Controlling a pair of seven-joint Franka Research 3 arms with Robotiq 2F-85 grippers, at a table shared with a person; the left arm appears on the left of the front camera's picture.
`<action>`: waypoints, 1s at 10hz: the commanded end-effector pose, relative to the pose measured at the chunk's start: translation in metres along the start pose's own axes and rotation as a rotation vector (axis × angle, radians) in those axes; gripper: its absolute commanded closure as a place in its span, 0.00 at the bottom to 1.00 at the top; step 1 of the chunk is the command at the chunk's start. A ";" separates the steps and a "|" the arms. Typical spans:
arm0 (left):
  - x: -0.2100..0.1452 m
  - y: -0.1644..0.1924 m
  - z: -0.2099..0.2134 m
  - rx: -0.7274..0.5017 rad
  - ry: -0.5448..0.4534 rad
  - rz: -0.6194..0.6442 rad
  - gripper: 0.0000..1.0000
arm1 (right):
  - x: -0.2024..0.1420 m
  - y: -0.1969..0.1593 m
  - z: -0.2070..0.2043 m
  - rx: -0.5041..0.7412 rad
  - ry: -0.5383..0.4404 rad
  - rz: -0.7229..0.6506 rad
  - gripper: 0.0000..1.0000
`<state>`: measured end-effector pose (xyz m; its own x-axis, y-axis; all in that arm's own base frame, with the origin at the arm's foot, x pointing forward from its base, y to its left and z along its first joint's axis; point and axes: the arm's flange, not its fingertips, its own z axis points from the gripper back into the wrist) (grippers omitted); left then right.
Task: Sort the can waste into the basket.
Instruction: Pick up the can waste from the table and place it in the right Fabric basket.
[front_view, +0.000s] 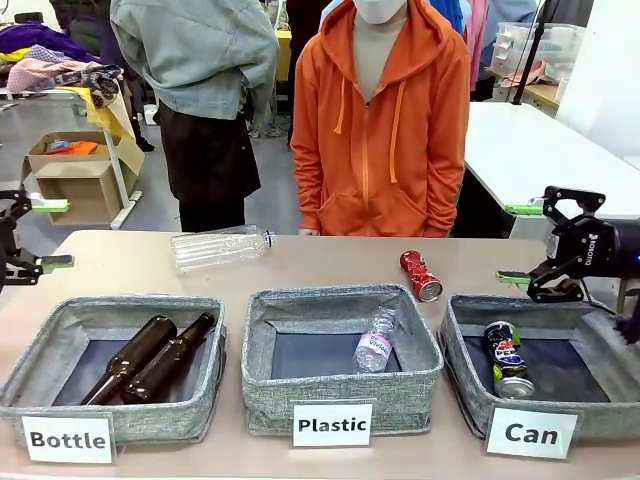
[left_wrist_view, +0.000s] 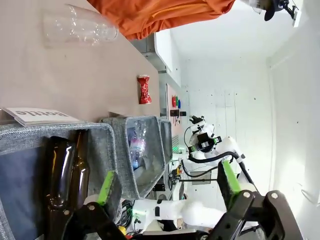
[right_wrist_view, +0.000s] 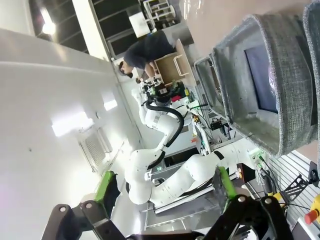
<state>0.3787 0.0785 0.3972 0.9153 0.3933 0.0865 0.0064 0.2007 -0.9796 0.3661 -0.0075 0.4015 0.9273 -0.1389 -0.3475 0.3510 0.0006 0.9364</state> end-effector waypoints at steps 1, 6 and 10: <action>0.000 -0.003 0.000 0.003 -0.007 -0.001 0.00 | -0.002 0.000 0.000 -0.006 0.013 -0.004 0.00; 0.000 -0.003 0.000 0.003 -0.007 -0.001 0.00 | -0.002 0.000 0.000 -0.006 0.013 -0.004 0.00; 0.000 -0.003 0.000 0.003 -0.007 -0.001 0.00 | 0.000 0.000 0.000 -0.002 0.003 0.000 0.00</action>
<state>0.3788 0.0787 0.3972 0.9148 0.3944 0.0870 0.0061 0.2019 -0.9794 0.3657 -0.0074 0.4013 0.9275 -0.1365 -0.3479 0.3516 0.0030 0.9361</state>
